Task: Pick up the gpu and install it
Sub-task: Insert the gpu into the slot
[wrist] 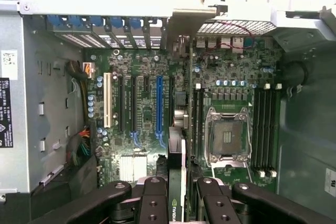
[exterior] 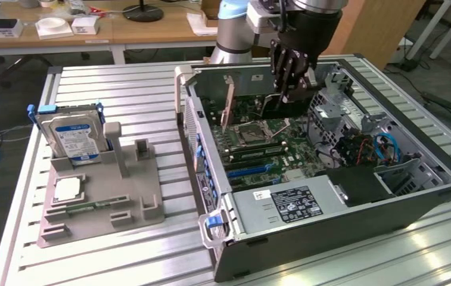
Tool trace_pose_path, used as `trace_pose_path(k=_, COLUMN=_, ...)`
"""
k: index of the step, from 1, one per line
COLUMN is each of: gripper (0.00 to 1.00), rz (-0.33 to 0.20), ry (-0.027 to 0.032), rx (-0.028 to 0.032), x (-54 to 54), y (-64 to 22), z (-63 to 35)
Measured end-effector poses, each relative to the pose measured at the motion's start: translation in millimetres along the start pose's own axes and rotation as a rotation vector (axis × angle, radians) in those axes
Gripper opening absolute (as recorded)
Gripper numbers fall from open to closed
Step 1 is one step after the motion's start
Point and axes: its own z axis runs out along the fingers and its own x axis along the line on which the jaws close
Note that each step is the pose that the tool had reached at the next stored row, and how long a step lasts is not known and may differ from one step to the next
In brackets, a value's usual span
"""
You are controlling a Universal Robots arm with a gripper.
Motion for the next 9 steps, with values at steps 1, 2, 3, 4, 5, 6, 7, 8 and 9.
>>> trace_pose_path(k=1, gripper=0.26, rz=0.000, ry=0.0055, rx=0.0001, x=0.0, y=0.0, z=0.6)
trace_pose_path(k=2, gripper=0.26, rz=0.000, ry=0.0096, rx=0.0002, x=0.1, y=0.0, z=1.5)
trace_pose_path(k=3, gripper=0.26, rz=0.000, ry=0.0123, rx=0.0003, x=0.2, y=0.0, z=2.7)
trace_pose_path(k=4, gripper=0.26, rz=0.000, ry=0.0131, rx=0.0001, x=0.3, y=0.0, z=4.0)
trace_pose_path(k=5, gripper=0.26, rz=0.000, ry=0.0134, rx=0.0001, x=0.3, y=0.0, z=5.6)
trace_pose_path(k=6, gripper=0.26, rz=0.000, ry=0.0135, rx=0.0002, x=0.4, y=0.1, z=7.3)
trace_pose_path(k=7, gripper=0.26, rz=0.000, ry=0.0135, rx=0.0001, x=0.5, y=0.1, z=9.1)
trace_pose_path(k=8, gripper=0.26, rz=0.000, ry=0.0135, rx=0.0000, x=0.6, y=0.2, z=10.9)
trace_pose_path(k=9, gripper=0.26, rz=0.000, ry=0.0135, rx=-0.0001, x=0.7, y=0.2, z=12.7)
